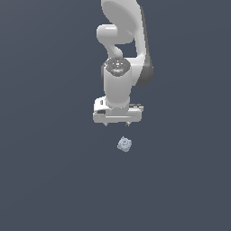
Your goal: Pick up the object and move it to a goal position.
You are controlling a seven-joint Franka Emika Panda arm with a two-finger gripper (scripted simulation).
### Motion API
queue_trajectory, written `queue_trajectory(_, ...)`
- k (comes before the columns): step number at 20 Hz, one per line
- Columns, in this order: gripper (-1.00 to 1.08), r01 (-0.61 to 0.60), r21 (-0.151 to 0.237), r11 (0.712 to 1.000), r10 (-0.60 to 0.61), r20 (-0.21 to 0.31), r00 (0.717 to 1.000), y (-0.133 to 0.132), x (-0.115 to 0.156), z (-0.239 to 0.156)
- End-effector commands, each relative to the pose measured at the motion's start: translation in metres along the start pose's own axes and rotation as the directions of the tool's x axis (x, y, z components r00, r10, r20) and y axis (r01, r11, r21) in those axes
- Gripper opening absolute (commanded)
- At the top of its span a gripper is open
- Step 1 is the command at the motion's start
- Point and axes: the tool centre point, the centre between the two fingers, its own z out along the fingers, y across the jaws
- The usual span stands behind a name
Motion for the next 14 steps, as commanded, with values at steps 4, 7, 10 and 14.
queue_trajectory(4, 1.0, 0.015, 0.001, 1.0, -0.015, 0.001, 1.0, -0.005, 0.0, 0.001)
queue_trajectory(7, 1.0, 0.057, 0.002, 0.998, -0.057, 0.002, 0.998, -0.018, 0.0, 0.002)
queue_trajectory(10, 1.0, 0.085, 0.004, 0.996, -0.085, 0.003, 0.996, -0.028, 0.0, 0.003)
queue_trajectory(14, 1.0, 0.084, 0.004, 0.996, -0.084, 0.003, 0.996, -0.027, 0.0, 0.003)
